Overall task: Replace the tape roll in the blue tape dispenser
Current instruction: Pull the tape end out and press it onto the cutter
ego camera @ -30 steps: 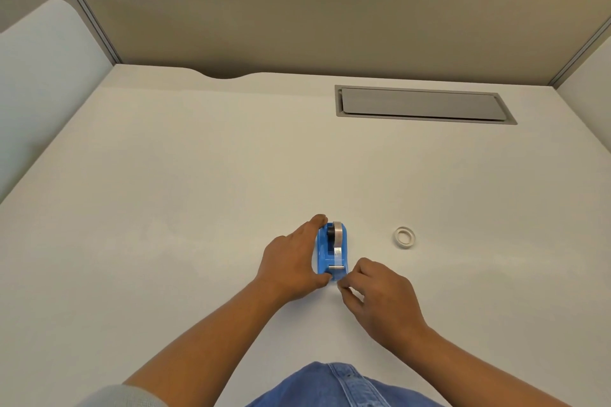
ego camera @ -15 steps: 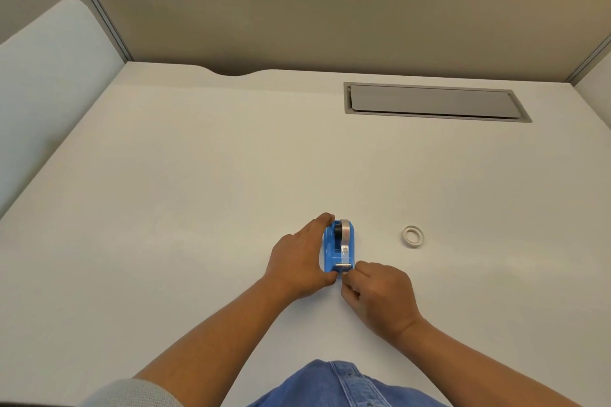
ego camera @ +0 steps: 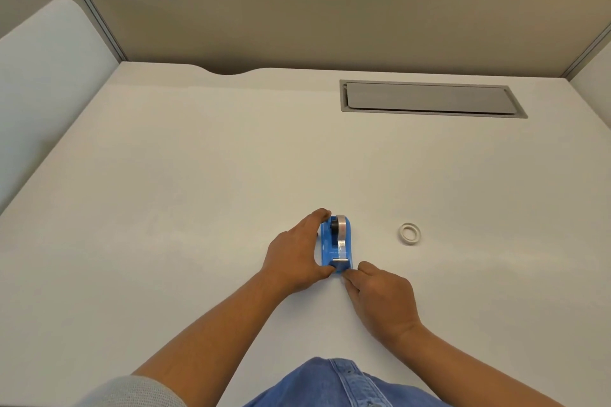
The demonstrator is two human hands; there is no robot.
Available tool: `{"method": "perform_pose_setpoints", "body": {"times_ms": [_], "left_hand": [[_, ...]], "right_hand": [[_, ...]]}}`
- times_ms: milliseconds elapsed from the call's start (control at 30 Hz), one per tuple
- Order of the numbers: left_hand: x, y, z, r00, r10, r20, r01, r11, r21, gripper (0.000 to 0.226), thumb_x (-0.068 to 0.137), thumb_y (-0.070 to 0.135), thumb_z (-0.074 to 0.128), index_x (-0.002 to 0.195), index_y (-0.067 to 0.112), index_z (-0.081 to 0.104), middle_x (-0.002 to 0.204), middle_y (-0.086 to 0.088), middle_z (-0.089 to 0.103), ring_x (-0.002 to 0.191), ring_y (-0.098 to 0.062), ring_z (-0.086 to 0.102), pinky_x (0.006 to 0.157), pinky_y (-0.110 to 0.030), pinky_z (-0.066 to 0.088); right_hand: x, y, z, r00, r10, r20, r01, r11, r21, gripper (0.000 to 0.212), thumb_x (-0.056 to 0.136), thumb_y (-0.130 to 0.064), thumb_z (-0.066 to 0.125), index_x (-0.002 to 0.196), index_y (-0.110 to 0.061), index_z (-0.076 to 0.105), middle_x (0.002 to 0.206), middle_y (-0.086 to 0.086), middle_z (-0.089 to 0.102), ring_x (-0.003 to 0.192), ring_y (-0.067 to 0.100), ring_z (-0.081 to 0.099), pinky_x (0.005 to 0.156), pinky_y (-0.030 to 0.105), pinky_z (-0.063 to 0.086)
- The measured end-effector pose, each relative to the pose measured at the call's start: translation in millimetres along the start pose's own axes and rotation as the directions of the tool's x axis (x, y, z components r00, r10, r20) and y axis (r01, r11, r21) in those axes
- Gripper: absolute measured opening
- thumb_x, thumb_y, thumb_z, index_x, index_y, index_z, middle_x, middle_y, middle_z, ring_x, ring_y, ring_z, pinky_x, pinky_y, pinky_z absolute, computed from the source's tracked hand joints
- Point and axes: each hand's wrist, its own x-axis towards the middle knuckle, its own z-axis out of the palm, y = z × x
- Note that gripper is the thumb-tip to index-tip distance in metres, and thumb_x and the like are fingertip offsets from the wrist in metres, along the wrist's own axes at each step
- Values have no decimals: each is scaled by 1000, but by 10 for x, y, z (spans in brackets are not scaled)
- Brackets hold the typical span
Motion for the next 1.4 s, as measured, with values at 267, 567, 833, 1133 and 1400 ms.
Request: {"method": "perform_pose_setpoints", "body": {"times_ms": [267, 567, 833, 1133, 1400], "left_hand": [[7, -27, 31, 1000, 1, -11, -1, 1000, 3, 94, 64, 48, 80, 139, 40, 24, 143, 17, 48, 118, -11, 58, 91, -31, 48], [9, -49, 50, 1000, -5, -12, 4, 1000, -16, 96, 63, 52, 81, 138, 42, 23, 143, 18, 49, 116, -13, 60, 91, -33, 50], [1, -55, 92, 1000, -1, -25, 0, 1000, -28, 96, 65, 49, 81, 139, 41, 22, 142, 17, 49, 116, -15, 60, 91, -33, 50], [4, -52, 120, 999, -7, -35, 7, 1000, -21, 94, 67, 47, 80, 140, 40, 22, 141, 15, 51, 115, -16, 61, 92, -34, 50], [-25, -58, 106, 999, 26, -28, -27, 998, -53, 99, 69, 46, 79, 145, 41, 15, 146, 18, 45, 118, -16, 58, 91, -32, 49]], "right_hand": [[-1, 39, -174, 911, 345, 225, -409, 824, 392, 8, 82, -23, 68, 88, -29, 66, 80, -8, 68, 68, 10, 61, 62, 17, 48], [195, 25, -164, 893, 415, 174, -436, 702, 563, 16, 74, -35, 81, 83, -24, 72, 77, -10, 70, 64, 7, 63, 58, 22, 51], [248, 38, -135, 944, 314, 103, -330, 881, 339, 32, 78, -46, 74, 67, -24, 52, 63, -7, 54, 58, 14, 51, 51, 23, 37], [291, 9, -166, 952, 244, 182, -288, 918, 273, 45, 78, -42, 75, 65, -34, 32, 70, -9, 46, 55, 10, 40, 49, 16, 29], [272, 53, -102, 939, 280, 198, -334, 876, 347, 41, 71, -42, 81, 76, -31, 41, 74, -11, 57, 64, 9, 54, 55, 22, 45]]}}
